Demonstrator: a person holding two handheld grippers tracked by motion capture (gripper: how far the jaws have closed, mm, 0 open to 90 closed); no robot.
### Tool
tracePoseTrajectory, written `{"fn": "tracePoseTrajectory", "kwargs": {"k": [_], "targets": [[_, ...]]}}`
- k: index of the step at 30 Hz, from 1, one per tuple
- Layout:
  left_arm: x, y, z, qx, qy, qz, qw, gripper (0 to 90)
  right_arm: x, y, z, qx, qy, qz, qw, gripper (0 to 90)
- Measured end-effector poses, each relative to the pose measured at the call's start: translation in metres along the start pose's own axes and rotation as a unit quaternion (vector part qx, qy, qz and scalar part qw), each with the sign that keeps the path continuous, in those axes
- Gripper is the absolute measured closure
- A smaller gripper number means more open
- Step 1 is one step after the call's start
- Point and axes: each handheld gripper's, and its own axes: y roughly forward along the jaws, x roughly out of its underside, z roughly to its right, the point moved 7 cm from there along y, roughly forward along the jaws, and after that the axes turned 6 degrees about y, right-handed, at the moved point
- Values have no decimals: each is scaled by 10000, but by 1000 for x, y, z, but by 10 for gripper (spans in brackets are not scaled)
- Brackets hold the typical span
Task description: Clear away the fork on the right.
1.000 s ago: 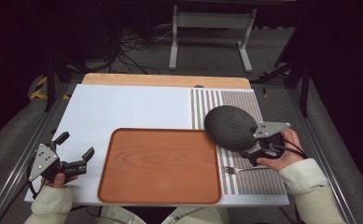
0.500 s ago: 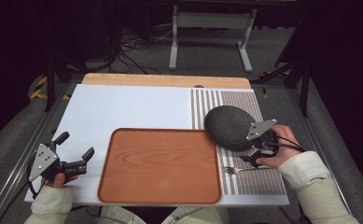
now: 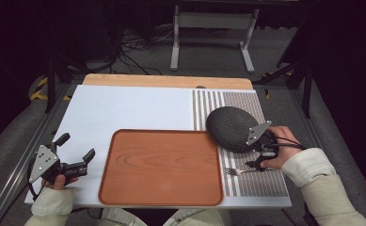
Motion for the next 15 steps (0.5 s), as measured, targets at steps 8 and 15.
{"fn": "tracePoseTrajectory", "kwargs": {"k": [8, 15], "targets": [[0, 0, 0, -4, 5, 3, 10000, 5, 1, 6, -3, -238, -101, -95, 9996, 165], [0, 0, 0, -6, 6, -8, 10000, 5, 3, 14, -7, -466, -206, -240, 9984, 212]]}}
